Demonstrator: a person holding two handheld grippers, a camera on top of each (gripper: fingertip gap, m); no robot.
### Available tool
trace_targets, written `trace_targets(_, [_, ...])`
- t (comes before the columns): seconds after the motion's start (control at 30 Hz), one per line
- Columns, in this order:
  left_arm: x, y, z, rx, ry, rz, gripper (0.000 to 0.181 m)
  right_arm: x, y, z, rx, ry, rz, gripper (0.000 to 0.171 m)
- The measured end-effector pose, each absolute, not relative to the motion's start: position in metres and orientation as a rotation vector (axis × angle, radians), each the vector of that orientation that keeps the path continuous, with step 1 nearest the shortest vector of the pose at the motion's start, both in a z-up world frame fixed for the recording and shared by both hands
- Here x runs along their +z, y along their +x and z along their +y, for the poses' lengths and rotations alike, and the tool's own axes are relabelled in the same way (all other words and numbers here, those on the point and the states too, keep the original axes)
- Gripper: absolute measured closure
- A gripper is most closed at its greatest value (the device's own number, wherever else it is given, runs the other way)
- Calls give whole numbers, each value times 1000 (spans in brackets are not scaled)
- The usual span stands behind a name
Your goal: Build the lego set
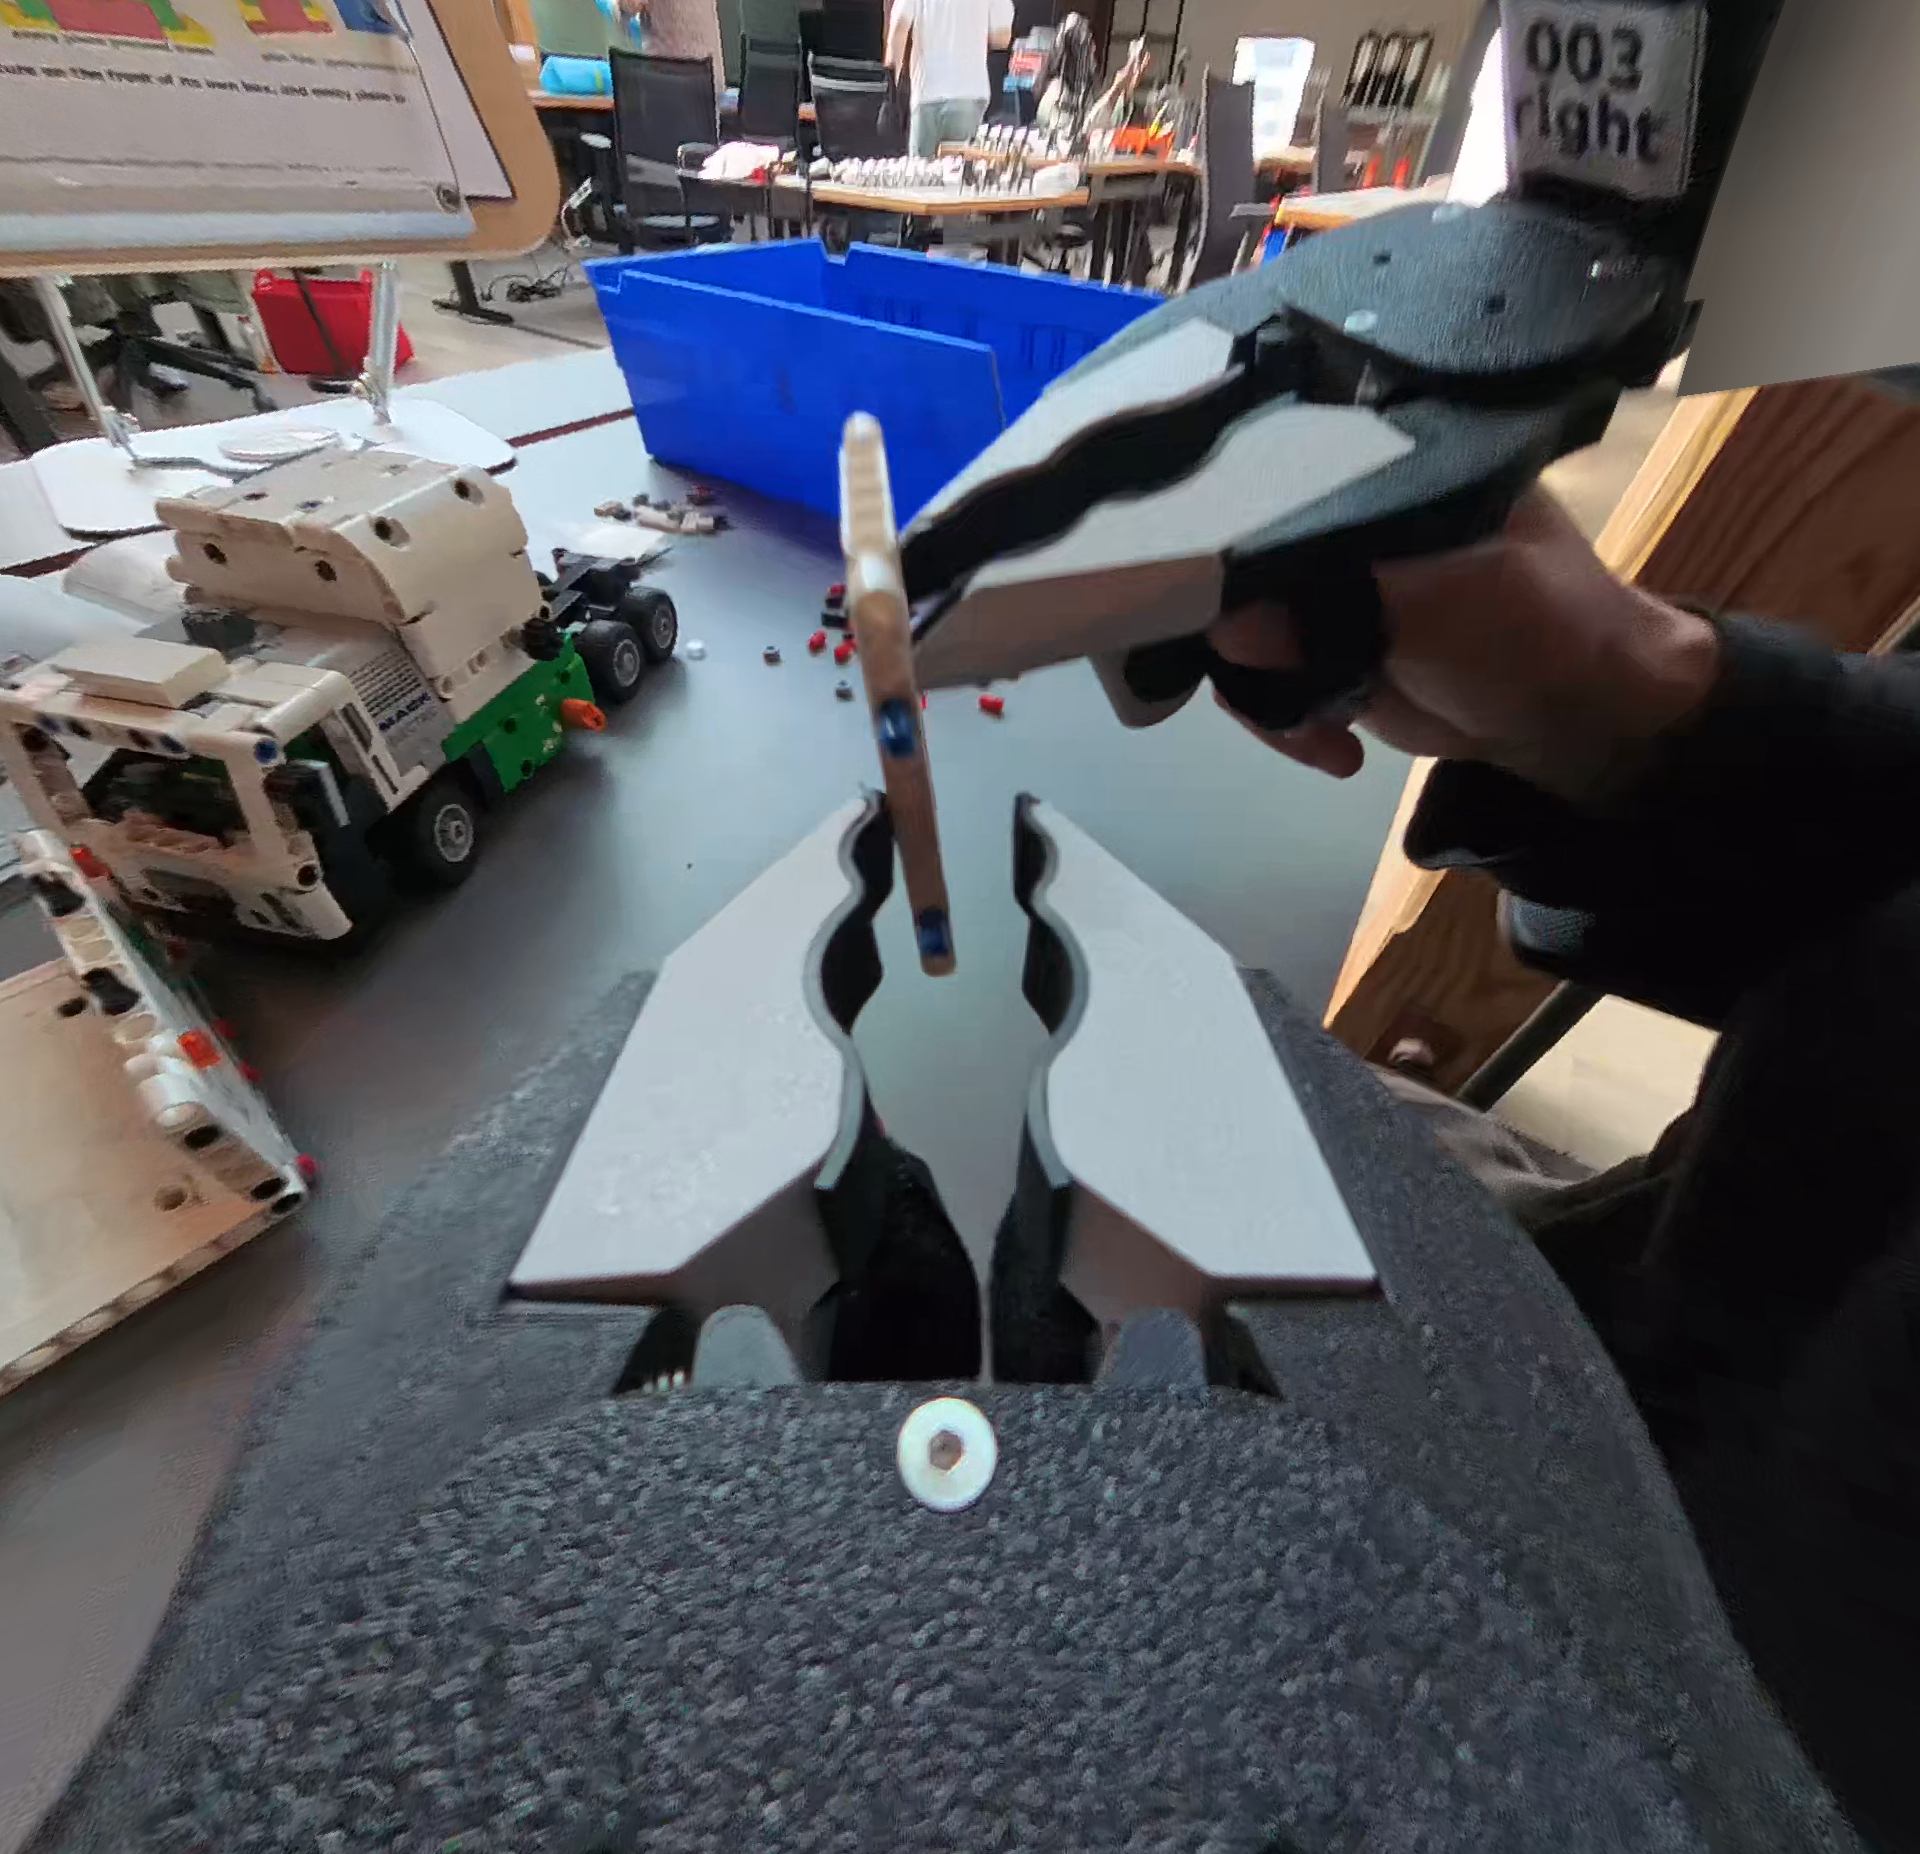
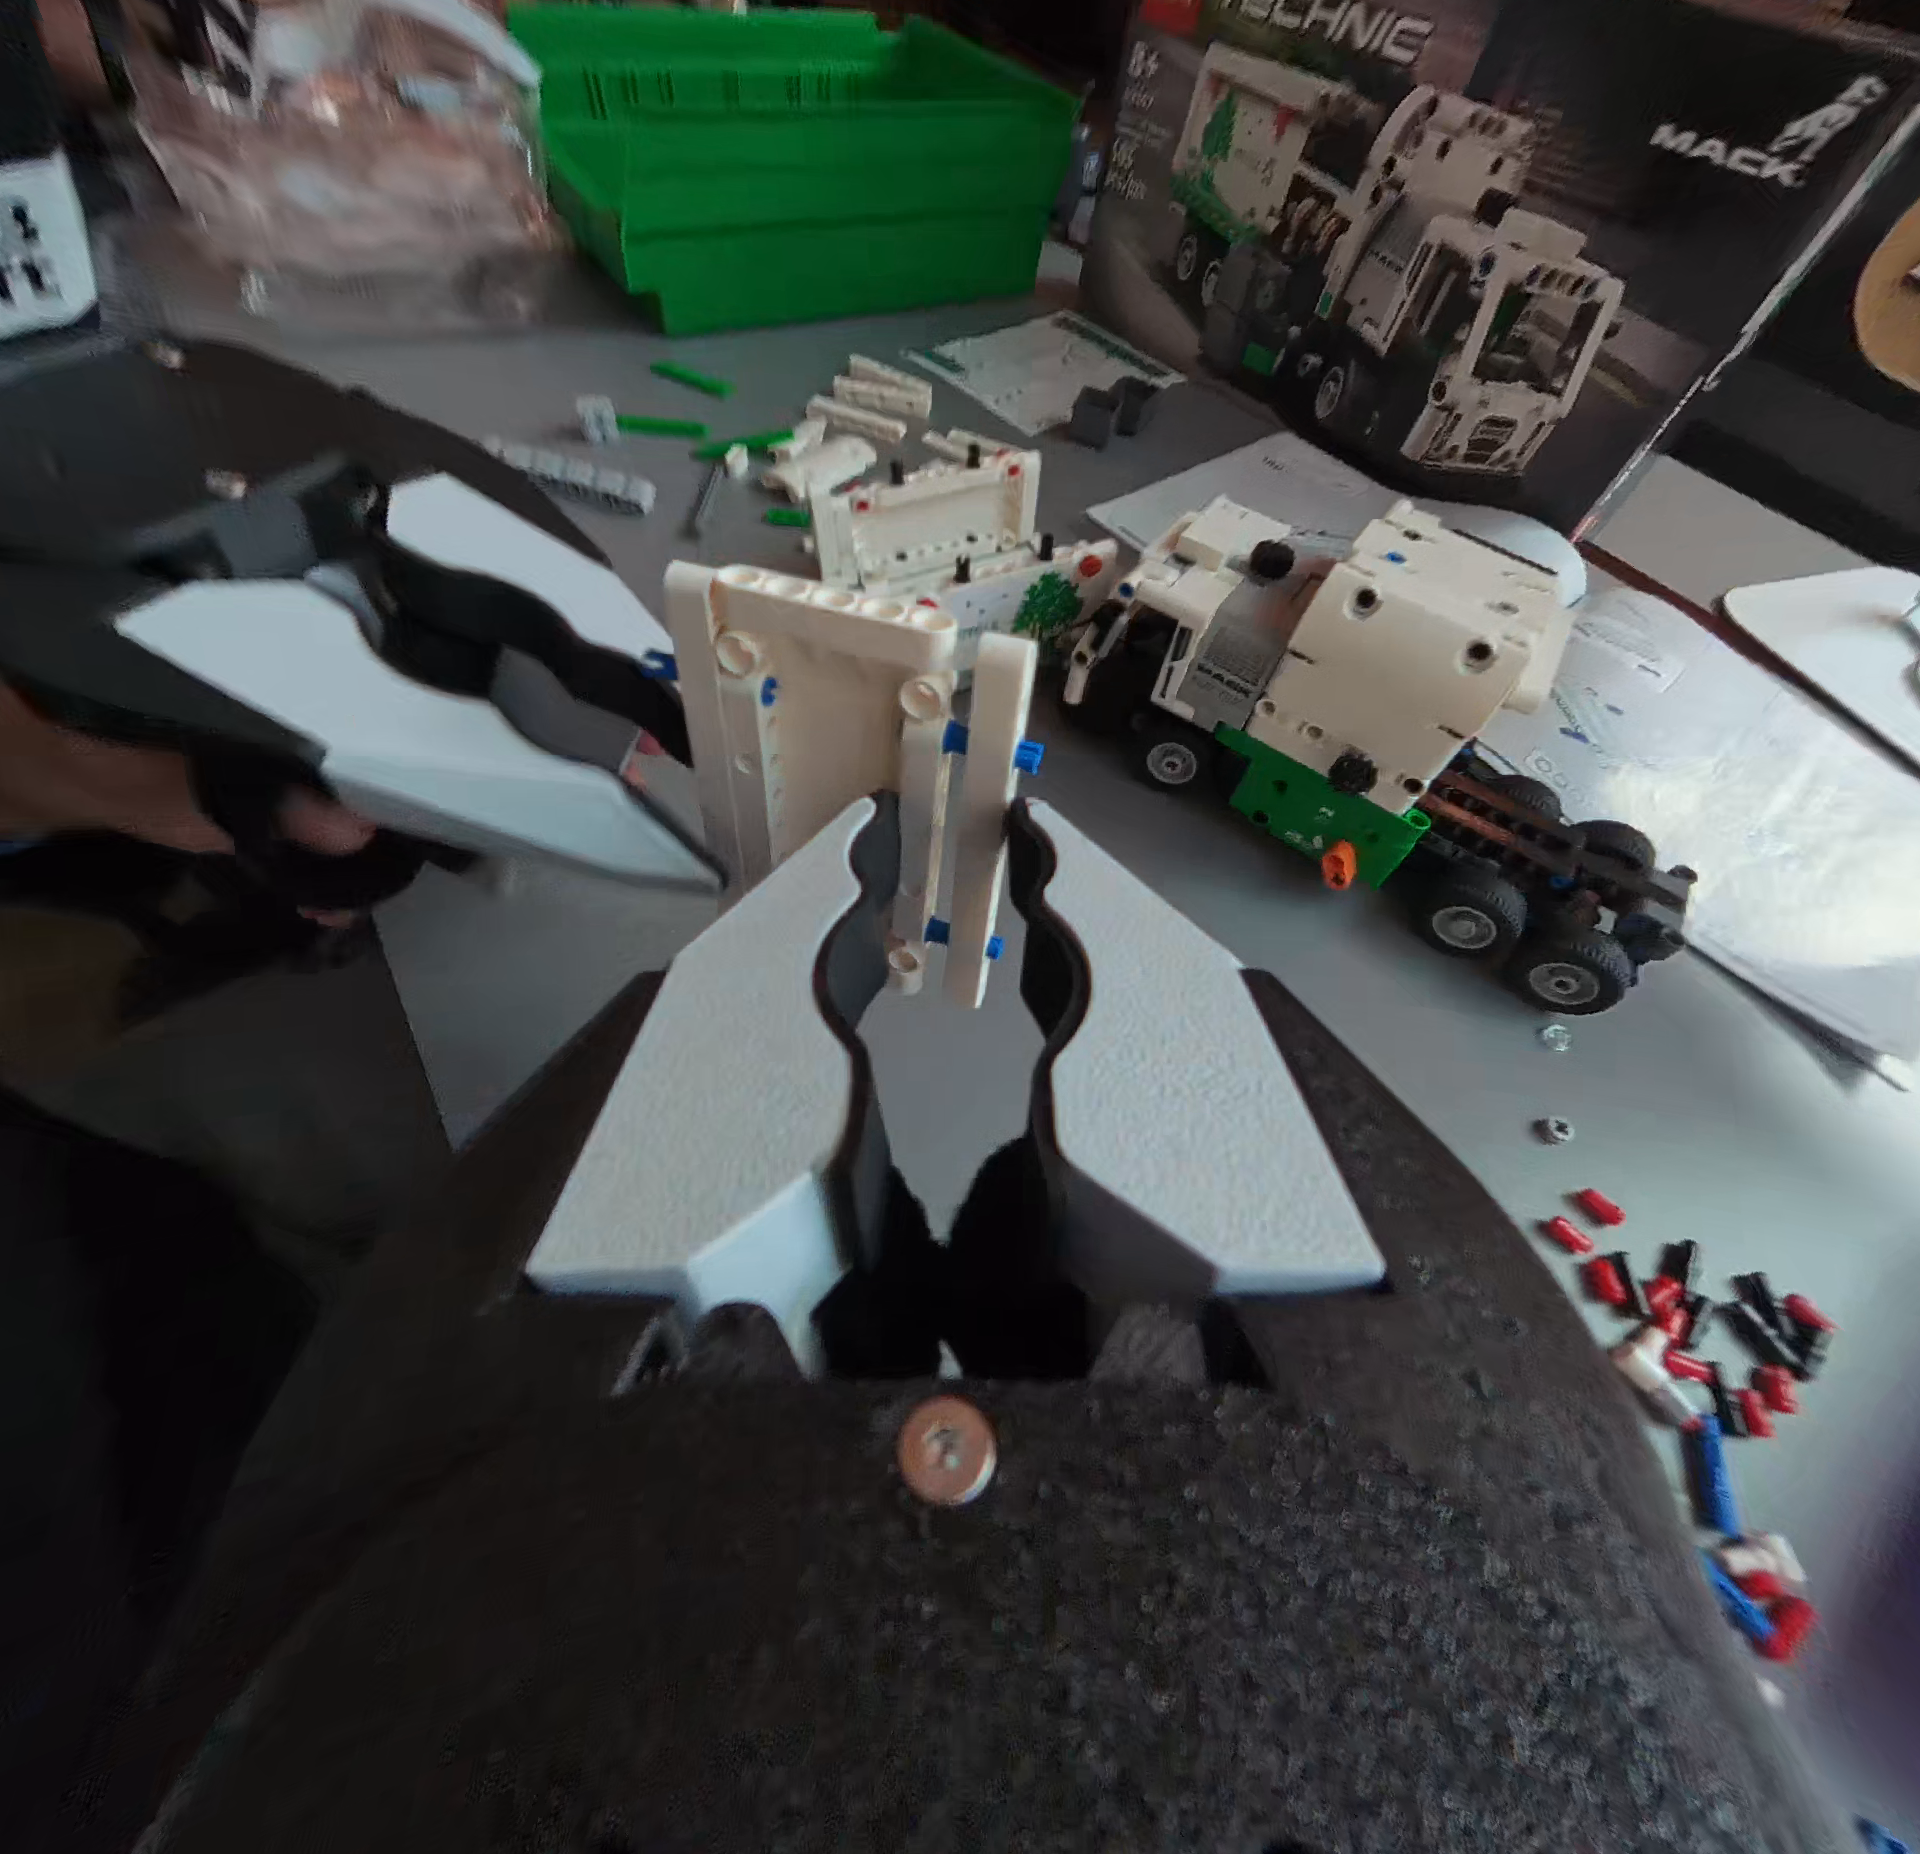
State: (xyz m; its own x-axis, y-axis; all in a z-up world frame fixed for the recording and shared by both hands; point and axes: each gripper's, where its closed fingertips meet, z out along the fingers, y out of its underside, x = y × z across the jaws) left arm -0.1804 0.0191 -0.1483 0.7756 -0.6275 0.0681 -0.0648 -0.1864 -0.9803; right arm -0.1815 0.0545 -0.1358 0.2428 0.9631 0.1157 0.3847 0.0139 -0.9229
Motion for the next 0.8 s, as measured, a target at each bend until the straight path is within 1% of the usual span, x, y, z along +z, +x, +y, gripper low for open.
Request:
trace_targets(0.03, [-148,-182,20,-575,-1709,534,172,-135,-181,52,697,-1534,-1341,152])
trace_targets(0.1, [-150,-182,21,-595,-1709,527,176,-133,-180,50,582,-1505,-1363,151])
trace_targets(0.27, [-151,-178,24,-583,-1721,506,176,-125,-180,49,443,-1450,-1341,152])
trace_targets(0.4, [-155,-177,24,-569,-1744,523,176,-128,-180,48,411,-1421,-1363,153])
trace_targets(0.47, [-161,-176,24,-498,-1761,585,176,-133,-181,44,367,-1369,-1449,157])
trace_targets(0.57, [-168,-175,24,-442,-1786,640,176,-139,-179,44,291,-1344,-1510,157])
trace_targets(0.67, [-164,-176,26,-487,-1768,613,176,-132,-183,44,378,-1367,-1431,156])
trace_targets(0.8, [-152,-179,25,-689,-1733,513,176,-120,-182,44,483,-1340,-1371,153])
